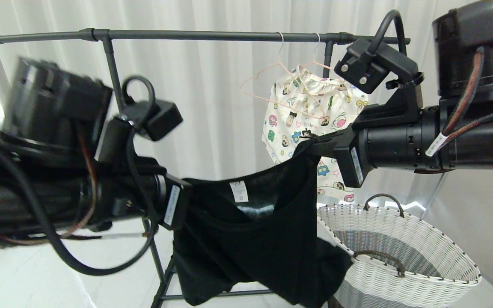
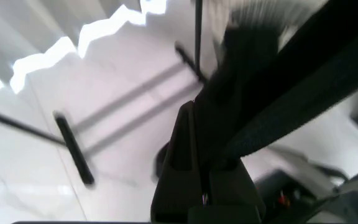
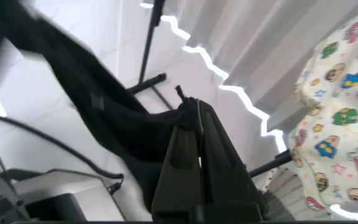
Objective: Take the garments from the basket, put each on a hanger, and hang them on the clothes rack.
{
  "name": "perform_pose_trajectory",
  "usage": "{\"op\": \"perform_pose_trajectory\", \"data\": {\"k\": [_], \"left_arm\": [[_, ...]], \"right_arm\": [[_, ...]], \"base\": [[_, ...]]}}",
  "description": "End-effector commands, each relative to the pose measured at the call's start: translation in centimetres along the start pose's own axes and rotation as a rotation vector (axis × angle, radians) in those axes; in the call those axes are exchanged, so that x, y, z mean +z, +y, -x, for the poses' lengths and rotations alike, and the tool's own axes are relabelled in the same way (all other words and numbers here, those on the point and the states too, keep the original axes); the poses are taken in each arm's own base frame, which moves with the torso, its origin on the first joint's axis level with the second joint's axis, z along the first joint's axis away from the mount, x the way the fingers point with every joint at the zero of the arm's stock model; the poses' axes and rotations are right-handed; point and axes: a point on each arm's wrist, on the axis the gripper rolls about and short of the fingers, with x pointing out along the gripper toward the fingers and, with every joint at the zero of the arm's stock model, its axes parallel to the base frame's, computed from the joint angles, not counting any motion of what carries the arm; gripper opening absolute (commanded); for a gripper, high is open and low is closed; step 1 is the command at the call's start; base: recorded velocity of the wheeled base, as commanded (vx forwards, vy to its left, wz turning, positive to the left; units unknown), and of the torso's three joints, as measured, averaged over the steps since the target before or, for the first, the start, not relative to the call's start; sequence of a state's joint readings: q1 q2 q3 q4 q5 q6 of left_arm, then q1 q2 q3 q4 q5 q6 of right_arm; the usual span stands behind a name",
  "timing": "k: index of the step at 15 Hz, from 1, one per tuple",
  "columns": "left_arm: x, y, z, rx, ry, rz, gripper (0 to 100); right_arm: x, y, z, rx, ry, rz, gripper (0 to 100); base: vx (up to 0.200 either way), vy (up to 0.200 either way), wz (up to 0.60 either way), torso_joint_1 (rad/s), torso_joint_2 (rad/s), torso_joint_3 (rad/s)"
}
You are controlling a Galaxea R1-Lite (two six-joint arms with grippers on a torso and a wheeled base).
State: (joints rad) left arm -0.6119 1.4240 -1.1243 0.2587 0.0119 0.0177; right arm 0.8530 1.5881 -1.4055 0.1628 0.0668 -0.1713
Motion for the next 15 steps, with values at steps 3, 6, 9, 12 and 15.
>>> {"op": "perform_pose_trajectory", "data": {"k": [3,6,9,12,15], "left_arm": [[4.2,-0.1,4.2,0.005,-0.162,-0.222,0],[5.2,-2.4,4.6,-0.085,-0.21,-0.317,0],[6.1,-3.5,4.8,-0.176,-0.252,-0.342,0],[6.3,-3.4,5.3,-0.176,-0.269,-0.353,0],[6.2,-3.3,5.0,-0.169,-0.261,-0.367,0]], "right_arm": [[0.6,-0.6,4.8,-0.059,-0.006,-0.01,0],[1.1,-1.4,7.8,-0.107,-0.034,-0.02,0],[2.7,-1.5,9.2,-0.113,-0.055,-0.019,0],[3.3,-1.5,9.8,-0.108,-0.046,-0.017,0],[3.3,-1.4,9.9,-0.104,-0.041,-0.017,0]], "base": [[0.0,0.0,0.0,0.0,0.0,0.0],[0.0,0.0,0.0,0.0,0.0,0.0],[0.0,0.0,0.0,0.0,0.0,0.0],[0.0,0.0,0.0,0.0,0.0,0.0],[0.0,0.0,0.0,0.0,0.0,0.0]]}}
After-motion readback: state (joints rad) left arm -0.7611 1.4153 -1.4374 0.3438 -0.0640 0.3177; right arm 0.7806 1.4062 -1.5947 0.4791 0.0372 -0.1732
